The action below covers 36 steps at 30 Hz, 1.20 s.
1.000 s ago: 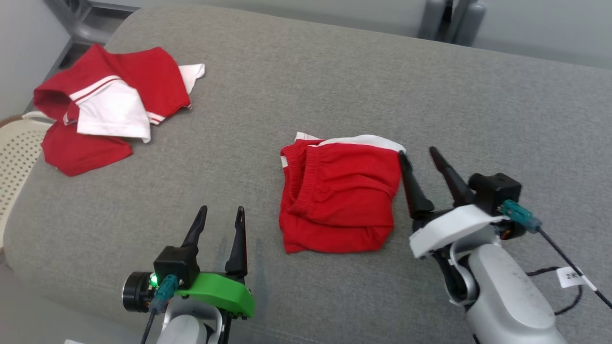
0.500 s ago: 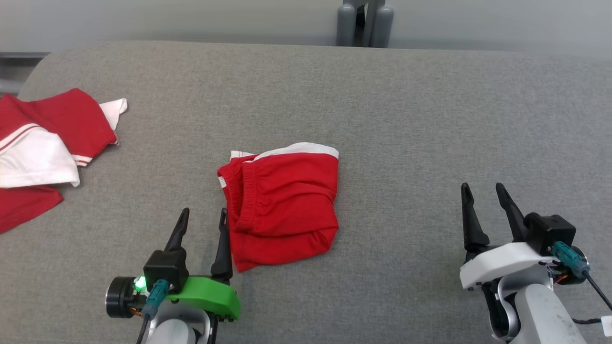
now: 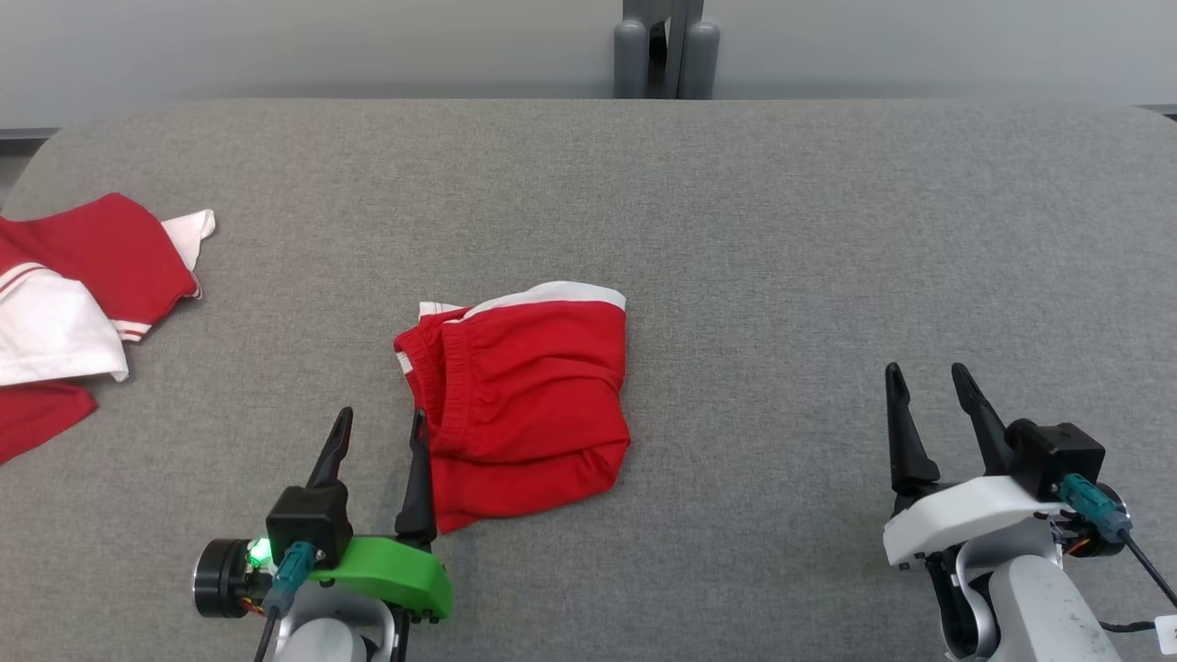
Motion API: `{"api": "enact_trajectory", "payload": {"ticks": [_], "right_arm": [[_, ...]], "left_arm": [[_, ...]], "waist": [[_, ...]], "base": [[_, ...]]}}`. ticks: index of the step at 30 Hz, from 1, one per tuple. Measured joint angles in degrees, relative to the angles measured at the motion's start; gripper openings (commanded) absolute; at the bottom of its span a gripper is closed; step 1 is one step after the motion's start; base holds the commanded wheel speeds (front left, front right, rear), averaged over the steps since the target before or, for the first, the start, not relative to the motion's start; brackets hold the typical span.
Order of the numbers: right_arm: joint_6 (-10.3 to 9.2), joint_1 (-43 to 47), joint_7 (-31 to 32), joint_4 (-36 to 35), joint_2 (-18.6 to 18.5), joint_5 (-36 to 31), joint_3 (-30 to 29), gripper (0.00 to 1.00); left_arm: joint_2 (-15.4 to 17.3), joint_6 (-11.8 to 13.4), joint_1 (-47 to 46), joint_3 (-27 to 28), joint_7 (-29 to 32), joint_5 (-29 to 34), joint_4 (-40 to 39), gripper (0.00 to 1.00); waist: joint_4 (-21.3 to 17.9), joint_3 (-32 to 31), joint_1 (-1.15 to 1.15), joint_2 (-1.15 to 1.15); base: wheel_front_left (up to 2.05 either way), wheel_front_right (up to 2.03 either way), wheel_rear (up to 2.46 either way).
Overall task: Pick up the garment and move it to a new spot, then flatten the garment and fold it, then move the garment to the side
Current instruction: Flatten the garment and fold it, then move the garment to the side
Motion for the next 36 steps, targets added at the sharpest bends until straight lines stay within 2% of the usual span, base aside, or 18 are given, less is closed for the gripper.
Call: {"api": "enact_trajectory", "payload": {"ticks": [8,14,20,31,32,33,34,36], "right_arm": [[0.00,-0.27,0.00,0.79,-0.01,0.40,2.74,1.00],[0.00,-4.18,0.00,2.49,-0.02,2.69,8.40,1.00],[0.00,-8.98,0.00,7.34,0.08,7.70,14.62,1.00],[0.00,-13.21,0.00,17.03,0.12,18.92,18.58,1.00],[0.00,-13.39,0.00,17.59,0.09,20.03,19.13,0.74],[-0.02,-13.69,0.00,17.88,0.05,20.69,19.45,0.19],[-0.02,-14.13,-0.02,17.94,-0.08,20.75,19.62,0.00],[-0.01,-15.21,-0.08,17.42,-0.01,21.15,19.42,0.00]], "left_arm": [[-0.01,-0.01,-0.03,-0.51,-0.01,0.11,-0.18,1.00],[0.01,0.02,-0.23,-1.90,-0.01,-0.31,-0.41,1.00],[0.02,0.21,-0.71,-4.13,-0.01,-1.24,-0.36,1.00],[0.05,1.05,-0.62,-4.89,-0.01,-3.03,-0.45,1.00],[0.05,1.08,-0.62,-4.94,-0.01,-3.12,-0.53,1.00],[0.04,1.14,-0.62,-4.97,-0.01,-3.15,-0.59,1.00],[0.05,1.40,-0.63,-4.99,-0.01,-3.23,-0.68,1.00],[0.05,1.85,-0.64,-4.90,-0.01,-3.53,-0.96,1.00]], "waist": [[1.10,0.32,0.00,0.00],[3.55,1.24,0.00,0.00],[7.91,2.43,0.00,0.00],[16.51,5.24,0.00,0.00],[17.06,5.63,0.00,0.00],[17.48,6.04,0.00,0.00],[17.73,6.38,0.00,0.00],[18.01,7.21,0.00,0.00]], "base": [[0.00,0.00,0.00],[0.00,0.00,0.00],[0.00,0.00,0.00],[0.00,0.00,0.00],[0.00,0.00,0.00],[0.00,0.00,0.00],[0.00,0.00,0.00],[0.00,0.00,0.00]]}}
